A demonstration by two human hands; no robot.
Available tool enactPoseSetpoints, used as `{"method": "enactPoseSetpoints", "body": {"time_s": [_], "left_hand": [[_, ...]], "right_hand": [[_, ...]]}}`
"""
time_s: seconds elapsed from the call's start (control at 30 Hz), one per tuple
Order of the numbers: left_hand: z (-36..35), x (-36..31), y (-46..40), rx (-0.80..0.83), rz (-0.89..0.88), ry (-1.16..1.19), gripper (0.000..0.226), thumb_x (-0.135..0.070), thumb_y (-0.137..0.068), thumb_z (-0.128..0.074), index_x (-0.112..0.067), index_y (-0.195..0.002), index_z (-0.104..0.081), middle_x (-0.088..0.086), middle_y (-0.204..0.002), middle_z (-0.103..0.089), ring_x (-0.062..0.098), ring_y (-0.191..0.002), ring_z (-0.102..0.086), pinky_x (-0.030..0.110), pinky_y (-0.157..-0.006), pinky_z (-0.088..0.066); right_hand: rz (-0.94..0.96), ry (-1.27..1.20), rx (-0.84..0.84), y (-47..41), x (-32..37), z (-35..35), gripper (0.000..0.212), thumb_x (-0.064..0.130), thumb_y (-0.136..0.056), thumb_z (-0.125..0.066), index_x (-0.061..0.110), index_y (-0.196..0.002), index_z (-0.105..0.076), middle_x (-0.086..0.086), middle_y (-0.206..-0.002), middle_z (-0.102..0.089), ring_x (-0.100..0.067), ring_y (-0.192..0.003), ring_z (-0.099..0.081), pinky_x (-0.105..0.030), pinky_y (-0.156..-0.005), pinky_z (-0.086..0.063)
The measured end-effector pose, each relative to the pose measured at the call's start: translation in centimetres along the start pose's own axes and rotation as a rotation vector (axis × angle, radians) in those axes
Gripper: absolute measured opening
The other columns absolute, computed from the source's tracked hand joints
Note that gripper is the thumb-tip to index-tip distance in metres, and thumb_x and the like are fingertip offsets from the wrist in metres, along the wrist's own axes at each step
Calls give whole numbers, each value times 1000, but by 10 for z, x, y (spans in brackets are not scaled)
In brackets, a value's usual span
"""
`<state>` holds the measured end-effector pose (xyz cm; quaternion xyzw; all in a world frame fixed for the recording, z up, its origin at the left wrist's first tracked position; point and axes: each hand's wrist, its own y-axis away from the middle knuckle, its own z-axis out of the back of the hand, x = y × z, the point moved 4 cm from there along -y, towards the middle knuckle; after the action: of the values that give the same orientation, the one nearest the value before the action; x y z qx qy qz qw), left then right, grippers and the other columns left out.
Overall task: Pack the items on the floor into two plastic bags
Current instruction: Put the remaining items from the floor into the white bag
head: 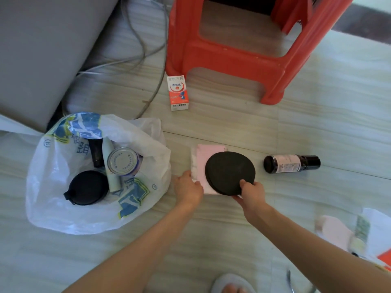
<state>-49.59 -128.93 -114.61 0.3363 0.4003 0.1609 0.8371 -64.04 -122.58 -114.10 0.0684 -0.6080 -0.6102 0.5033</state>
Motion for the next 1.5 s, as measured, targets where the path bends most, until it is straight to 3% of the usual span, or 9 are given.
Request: {"method": "enactPoseSetpoints", "body": {"time_s": [0.13, 0.33, 0.5, 0.63, 0.8, 0.97, 1.2, 1.33, 1.5], "left_hand": [[16, 4, 16, 31, 56, 218, 37, 3, -83, -51, -2, -120, -48, 13, -111, -59, 31, -105, -57, 35, -91, -47], [73, -14, 61, 71, 38, 559, 23, 9, -84, -51, -7, -99, -51, 8, -82, -55, 15, -65, -52, 21, -53, -45], [154, 12, 95, -143, -92, 603, 29, 4, -87, -47, -15, -109, -45, 6, -95, -59, 18, -79, -59, 28, -65, -52], [207, 73, 108, -318, -51, 587, 27, 2, -89, -44, -13, -111, -48, 17, -109, -58, 32, -96, -59, 40, -80, -51], [227, 126, 108, -370, 87, 710, 39, 8, -88, -38, -3, -123, -51, 20, -111, -59, 28, -90, -58, 37, -79, -46], [231, 131, 88, -397, 145, 964, 40, 7, -92, -40, -3, -130, -45, 20, -115, -56, 28, -98, -58, 31, -82, -46], [230, 124, 57, -418, 142, 1175, 41, 9, -89, -45, -8, -126, -43, 20, -122, -55, 26, -95, -58, 31, -85, -45], [223, 137, 45, -316, 167, 902, 47, 5, -90, -46, -10, -134, -41, 13, -134, -45, 26, -105, -52, 37, -95, -43], [232, 140, 56, -365, 77, 258, 42, -13, -92, -49, -9, -133, -44, 12, -140, -35, 27, -126, -40, 36, -101, -36]], "right_hand": [[-36, -7, 45, 24, 8, 9, 34, 2, -96, -40, -2, -130, -38, -20, -133, -45, -34, -116, -51, -38, -81, -49], [48, 8, 237, 70, 50, 6, 34, 3, -96, -42, -5, -129, -39, -22, -132, -48, -35, -110, -54, -41, -89, -48], [97, 148, 435, 125, 63, -34, 22, 4, -94, -49, 2, -116, -50, -16, -111, -59, -25, -86, -62, -32, -71, -51], [306, 395, 405, 156, 66, -78, 13, 8, -93, -51, 11, -106, -52, -11, -96, -60, -23, -81, -61, -24, -55, -49], [435, 612, 410, 170, 50, -132, 16, 16, -94, -51, 15, -109, -56, -8, -106, -59, -23, -88, -58, -23, -51, -46], [544, 675, 449, 175, 48, -178, 24, 16, -94, -49, 15, -118, -56, -5, -108, -58, -20, -87, -57, -23, -56, -50], [325, 403, 437, 150, 27, -223, 17, 2, -92, -47, 13, -100, -58, -19, -108, -63, -33, -98, -63, -42, -83, -55], [327, 530, 438, 142, 9, -220, 28, -1, -87, -48, 9, -113, -54, -19, -95, -65, -30, -82, -64, -41, -87, -54], [559, 972, 404, 150, 18, -196, 34, 20, -92, -48, 17, -125, -52, -10, -123, -60, -27, -111, -57, -36, -98, -45]]}}
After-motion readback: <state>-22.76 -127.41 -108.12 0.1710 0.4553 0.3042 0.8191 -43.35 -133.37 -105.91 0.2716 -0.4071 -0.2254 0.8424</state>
